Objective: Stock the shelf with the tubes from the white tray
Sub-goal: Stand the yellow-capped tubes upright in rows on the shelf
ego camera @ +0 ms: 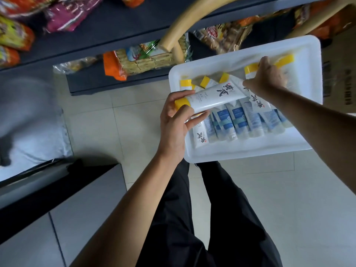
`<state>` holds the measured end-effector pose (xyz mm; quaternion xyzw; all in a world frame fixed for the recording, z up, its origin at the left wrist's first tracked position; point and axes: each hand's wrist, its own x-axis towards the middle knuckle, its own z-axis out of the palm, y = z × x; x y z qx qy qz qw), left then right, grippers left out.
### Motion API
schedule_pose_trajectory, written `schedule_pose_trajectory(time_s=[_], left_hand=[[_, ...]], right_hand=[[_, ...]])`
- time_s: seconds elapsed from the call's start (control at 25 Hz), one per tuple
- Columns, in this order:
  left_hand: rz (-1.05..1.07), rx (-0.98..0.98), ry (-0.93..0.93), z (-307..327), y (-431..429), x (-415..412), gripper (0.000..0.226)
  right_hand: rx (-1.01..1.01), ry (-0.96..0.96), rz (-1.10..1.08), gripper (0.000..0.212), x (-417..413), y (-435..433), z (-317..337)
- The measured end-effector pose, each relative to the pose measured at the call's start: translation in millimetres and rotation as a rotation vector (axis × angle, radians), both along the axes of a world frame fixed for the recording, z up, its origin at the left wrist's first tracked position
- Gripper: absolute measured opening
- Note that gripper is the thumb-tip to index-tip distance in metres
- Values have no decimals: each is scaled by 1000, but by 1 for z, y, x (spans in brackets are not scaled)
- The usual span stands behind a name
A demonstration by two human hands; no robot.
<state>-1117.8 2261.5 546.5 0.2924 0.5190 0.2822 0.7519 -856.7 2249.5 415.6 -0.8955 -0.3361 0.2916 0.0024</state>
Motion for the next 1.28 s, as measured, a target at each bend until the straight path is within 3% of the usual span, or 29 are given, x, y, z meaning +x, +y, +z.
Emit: schedule_pose_trajectory(time_s=[0.2,0.52,0.68,0.8,0.92,1.0,1.16,1.28], left_hand=[[-79,132,27,56,-12,-3,28],[-73,186,-53,170,-15,-1,40],[-161,235,-29,222,-4,1,51],[-152,362,-34,256,2,4,35],[-101,453,27,285,4,8,23],[-92,487,13,302,2,10,24],[-29,556,-25,329,10,8,39],[10,572,-96,343,32,4,37]], right_hand=[[12,133,-79,61,4,-25,73],[79,250,-341,47,14,-78,203],[287,562,-591,55,19,-94,260],[501,781,-697,47,16,-102,306],[590,1047,-651,30,3,-108,361],[662,1160,-591,30,-1,-112,387],[799,1214,-437,45,-13,-102,420],[936,1169,-395,34,-28,-81,445]])
